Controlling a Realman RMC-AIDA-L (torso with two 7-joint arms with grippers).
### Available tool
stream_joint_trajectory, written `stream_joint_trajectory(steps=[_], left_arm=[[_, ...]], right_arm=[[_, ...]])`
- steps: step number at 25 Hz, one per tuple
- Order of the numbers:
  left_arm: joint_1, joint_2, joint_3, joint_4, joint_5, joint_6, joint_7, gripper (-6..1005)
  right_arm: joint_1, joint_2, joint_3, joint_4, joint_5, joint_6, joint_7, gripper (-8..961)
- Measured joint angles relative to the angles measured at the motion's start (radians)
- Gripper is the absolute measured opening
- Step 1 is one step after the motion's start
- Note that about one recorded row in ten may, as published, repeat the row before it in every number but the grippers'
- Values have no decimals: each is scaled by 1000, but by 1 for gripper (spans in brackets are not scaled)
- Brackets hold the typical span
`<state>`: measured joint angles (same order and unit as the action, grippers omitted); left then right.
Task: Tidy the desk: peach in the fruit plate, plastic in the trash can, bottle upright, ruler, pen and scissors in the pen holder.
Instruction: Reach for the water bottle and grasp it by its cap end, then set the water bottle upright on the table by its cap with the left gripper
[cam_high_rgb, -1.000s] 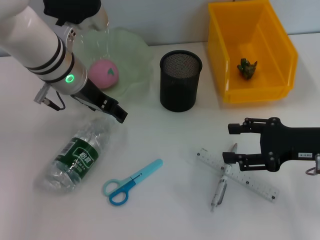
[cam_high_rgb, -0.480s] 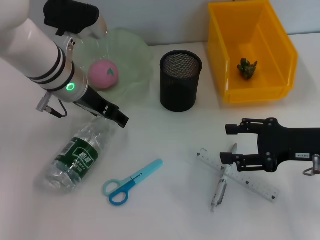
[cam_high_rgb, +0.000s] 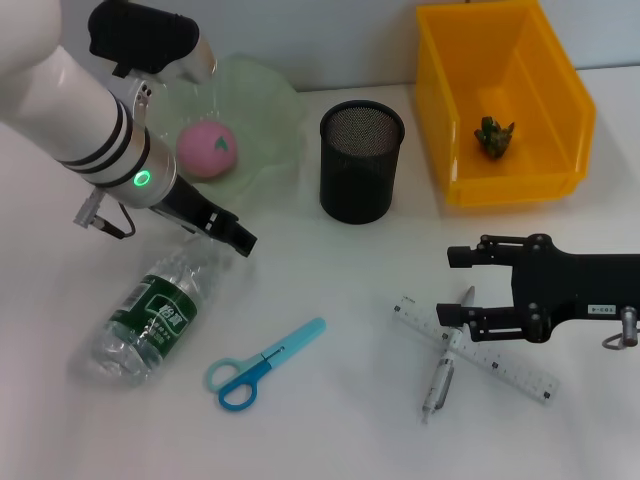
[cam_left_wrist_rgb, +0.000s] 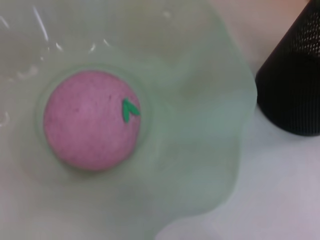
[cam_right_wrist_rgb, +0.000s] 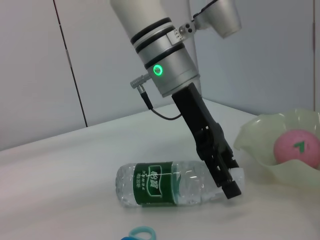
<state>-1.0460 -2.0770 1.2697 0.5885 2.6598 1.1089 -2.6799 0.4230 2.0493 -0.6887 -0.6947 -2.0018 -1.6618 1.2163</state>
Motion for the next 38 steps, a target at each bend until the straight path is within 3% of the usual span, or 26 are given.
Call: stream_joint_trajectory(steps=[17,27,38], left_arm=[[-4,-1,20,-16,3,-24,2,844],[-5,-2,39,-18,9,-27,-3,438],[2,1,37,38,2,19,-2,439]], right_arm=[[2,0,0,8,0,1,0,761],[3,1,11,9,0,1,0,761],[5,2,12,9,0,1,0,761]])
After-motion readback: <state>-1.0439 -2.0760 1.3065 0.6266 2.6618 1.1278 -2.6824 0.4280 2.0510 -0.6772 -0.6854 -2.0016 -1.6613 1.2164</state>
